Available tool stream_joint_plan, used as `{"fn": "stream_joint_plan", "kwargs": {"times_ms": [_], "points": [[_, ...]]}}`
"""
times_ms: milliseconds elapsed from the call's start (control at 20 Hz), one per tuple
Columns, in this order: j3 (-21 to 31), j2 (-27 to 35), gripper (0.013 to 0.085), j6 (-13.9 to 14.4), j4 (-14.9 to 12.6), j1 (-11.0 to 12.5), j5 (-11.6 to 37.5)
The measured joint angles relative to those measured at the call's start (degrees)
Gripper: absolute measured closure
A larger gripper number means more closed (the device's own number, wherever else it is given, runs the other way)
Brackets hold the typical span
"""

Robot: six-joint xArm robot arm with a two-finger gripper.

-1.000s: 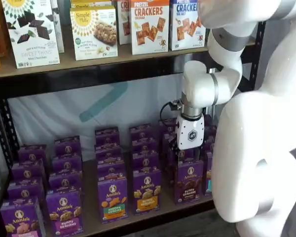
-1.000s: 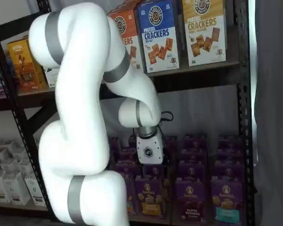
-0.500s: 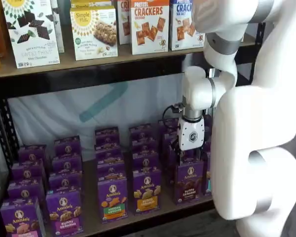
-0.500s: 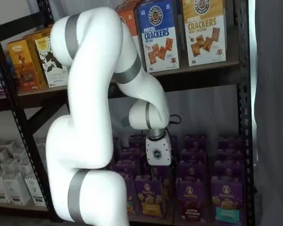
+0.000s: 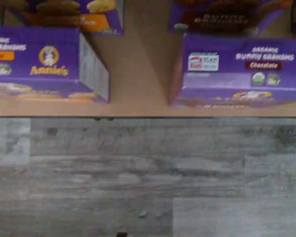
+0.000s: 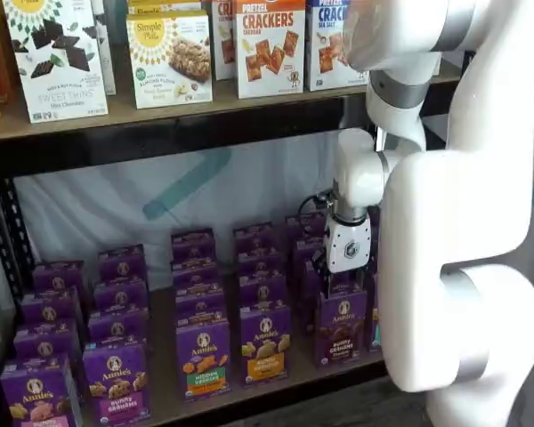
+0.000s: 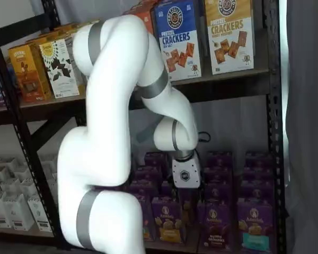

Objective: Pick up the purple box with a brown patch in the center, on the bottom shelf, the fifth box from the left

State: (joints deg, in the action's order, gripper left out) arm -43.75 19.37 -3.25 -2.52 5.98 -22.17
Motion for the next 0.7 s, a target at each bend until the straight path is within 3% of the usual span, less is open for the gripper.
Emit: {"fn": "stream_joint_plan", "kwargs": {"times_ms": [400,700], "points": [[-3.83,5.01,0.0130,2.24,-5.17,2.62,2.77],[-9.39,10.46,0.0130,-0.14,-3.71,3.62,3.12]]}}
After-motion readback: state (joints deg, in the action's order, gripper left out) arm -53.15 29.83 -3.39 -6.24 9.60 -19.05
